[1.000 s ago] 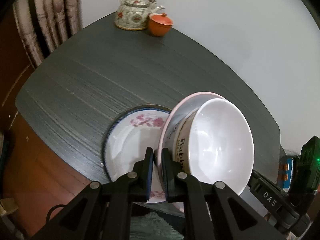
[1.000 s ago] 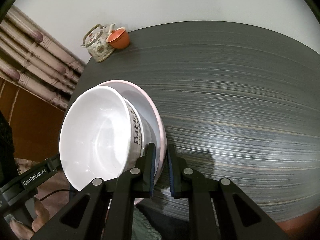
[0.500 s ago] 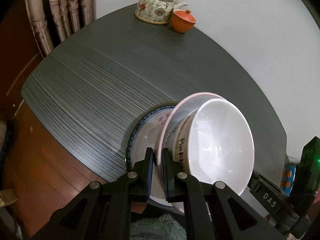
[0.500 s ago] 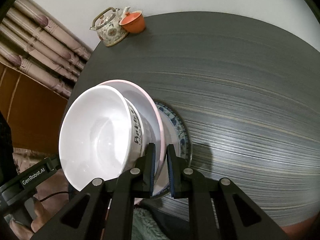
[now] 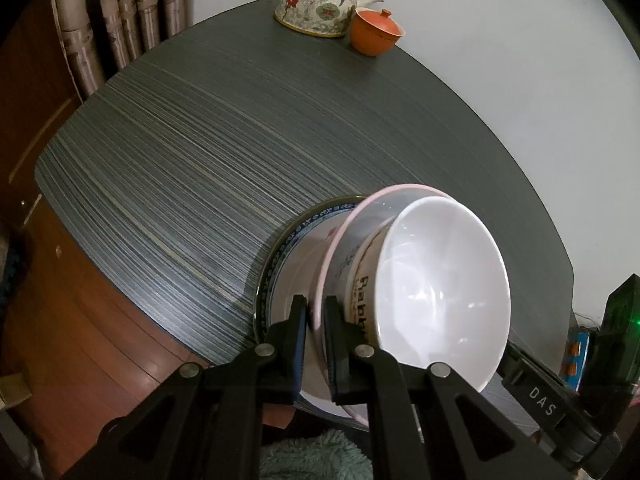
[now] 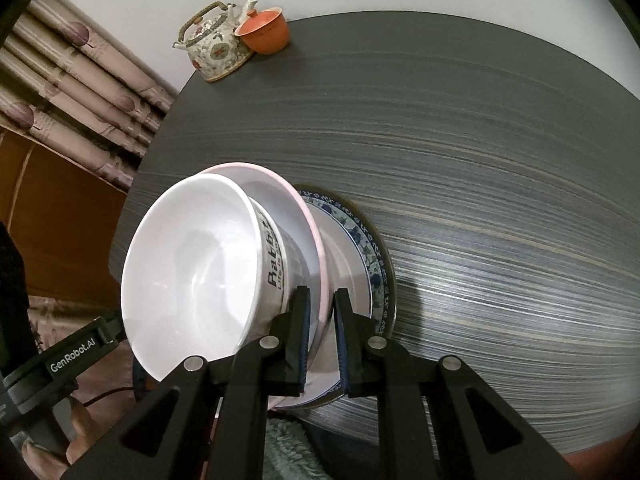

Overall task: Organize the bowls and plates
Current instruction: 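Lower the bowl stack onto the plates and open the left gripper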

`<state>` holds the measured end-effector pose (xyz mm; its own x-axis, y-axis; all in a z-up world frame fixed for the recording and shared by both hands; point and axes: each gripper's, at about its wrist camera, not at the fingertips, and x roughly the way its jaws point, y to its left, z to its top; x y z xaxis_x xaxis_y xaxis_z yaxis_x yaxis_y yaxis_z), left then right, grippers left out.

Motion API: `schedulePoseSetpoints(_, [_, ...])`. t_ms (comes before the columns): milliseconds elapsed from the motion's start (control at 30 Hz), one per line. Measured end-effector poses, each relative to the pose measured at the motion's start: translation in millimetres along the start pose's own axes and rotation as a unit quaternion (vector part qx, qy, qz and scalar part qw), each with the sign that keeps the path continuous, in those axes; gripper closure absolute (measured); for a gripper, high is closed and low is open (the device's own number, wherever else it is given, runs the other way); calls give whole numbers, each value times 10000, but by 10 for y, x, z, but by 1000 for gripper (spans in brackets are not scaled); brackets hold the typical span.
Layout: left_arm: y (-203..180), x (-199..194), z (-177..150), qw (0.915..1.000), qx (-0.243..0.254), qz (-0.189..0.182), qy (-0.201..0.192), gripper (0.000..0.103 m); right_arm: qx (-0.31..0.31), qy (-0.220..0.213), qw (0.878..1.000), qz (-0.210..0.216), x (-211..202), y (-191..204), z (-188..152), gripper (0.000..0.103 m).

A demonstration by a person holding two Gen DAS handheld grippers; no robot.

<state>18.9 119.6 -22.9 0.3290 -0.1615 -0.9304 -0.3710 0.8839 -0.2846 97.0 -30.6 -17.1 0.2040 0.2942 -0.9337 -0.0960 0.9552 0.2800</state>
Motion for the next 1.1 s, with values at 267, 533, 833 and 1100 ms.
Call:
schedulePoseSetpoints(267, [6, -15, -6, 10000, 9, -30, -37, 96, 27, -8, 10000, 25, 6, 5, 0, 89])
schedulePoseSetpoints(533, [12, -101, -5, 9999, 4, -32, -167, 92, 17, 30, 10000, 56, 4, -21, -7, 87])
schedulePoseSetpoints(833, [19, -175, -42, 9997, -30, -60, -232, 90, 34, -79, 10000, 32, -80, -75, -69, 70])
schedulePoseSetpoints(1100, [30, -313, -122, 9992, -38, 27, -407, 84, 34, -296, 9995, 61, -233, -149, -151, 62])
